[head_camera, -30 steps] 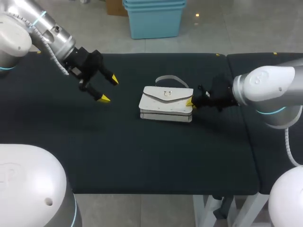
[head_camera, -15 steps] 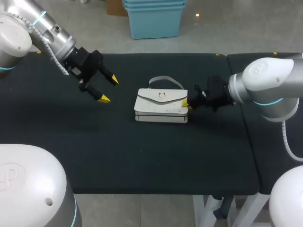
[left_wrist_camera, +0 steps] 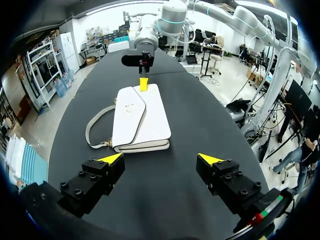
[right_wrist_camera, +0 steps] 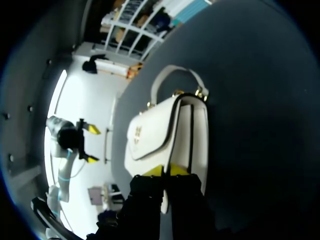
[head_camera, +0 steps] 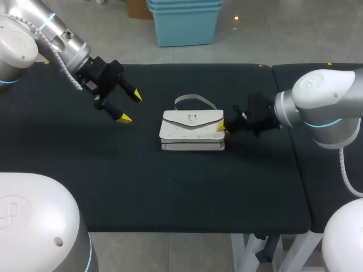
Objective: Pick up the bag, open it, inspect its contents, close it, and place it on the opposite side
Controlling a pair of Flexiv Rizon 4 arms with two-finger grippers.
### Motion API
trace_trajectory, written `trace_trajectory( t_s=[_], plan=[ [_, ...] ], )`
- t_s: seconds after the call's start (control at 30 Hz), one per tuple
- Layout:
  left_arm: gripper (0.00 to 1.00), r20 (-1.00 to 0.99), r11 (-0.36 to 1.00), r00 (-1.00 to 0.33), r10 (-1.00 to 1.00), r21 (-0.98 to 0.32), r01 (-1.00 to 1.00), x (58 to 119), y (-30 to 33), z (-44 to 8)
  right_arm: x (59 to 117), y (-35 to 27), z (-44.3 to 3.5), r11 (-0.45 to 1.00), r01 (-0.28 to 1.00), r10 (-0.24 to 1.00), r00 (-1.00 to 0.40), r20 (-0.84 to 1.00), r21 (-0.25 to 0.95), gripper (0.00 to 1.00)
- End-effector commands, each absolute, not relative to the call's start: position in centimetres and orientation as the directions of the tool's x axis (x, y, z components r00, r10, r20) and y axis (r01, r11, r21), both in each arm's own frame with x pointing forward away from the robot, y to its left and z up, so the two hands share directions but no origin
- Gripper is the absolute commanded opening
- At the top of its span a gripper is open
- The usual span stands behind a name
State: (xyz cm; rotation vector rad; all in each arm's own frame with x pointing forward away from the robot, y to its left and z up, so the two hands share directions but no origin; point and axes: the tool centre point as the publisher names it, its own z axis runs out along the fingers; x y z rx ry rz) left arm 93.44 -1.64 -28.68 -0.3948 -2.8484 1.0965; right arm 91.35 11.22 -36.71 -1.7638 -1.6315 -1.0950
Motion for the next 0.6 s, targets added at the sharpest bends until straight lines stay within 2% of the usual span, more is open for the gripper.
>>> trace_trajectory(
  t_s=[0.03,0.33,0.37,0.4,0.43,0.6],
  plan=[
    [1.00,-0.034,0.712,-0.965,0.260,-0.669,0.215,93.5,-1.7,-28.8,91.7,11.7,-36.8,-0.168,0.972,0.579,-0.039,0.815,0.166,0.00],
    [1.00,-0.034,0.712,-0.965,0.260,-0.669,0.215,93.5,-1.7,-28.8,92.7,11.7,-37.3,-0.187,0.970,0.570,-0.019,0.821,0.152,0.00],
    [1.00,-0.034,0.712,-0.965,0.260,-0.669,0.215,93.5,-1.7,-28.8,92.7,11.7,-37.4,-0.189,0.970,0.570,-0.016,0.821,0.150,0.13],
    [1.00,-0.034,0.712,-0.965,0.260,-0.669,0.215,93.5,-1.7,-28.8,92.7,11.7,-37.4,-0.190,0.971,0.571,-0.014,0.821,0.148,0.64],
    [1.00,-0.034,0.712,-0.965,0.260,-0.669,0.215,93.5,-1.7,-28.8,92.8,11.6,-37.4,-0.195,0.971,0.569,-0.005,0.822,0.141,1.00],
    [1.00,-0.034,0.712,-0.965,0.260,-0.669,0.215,93.5,-1.7,-28.8,92.8,10.5,-36.6,-0.201,0.971,0.584,0.016,0.811,0.126,1.00]
  ],
)
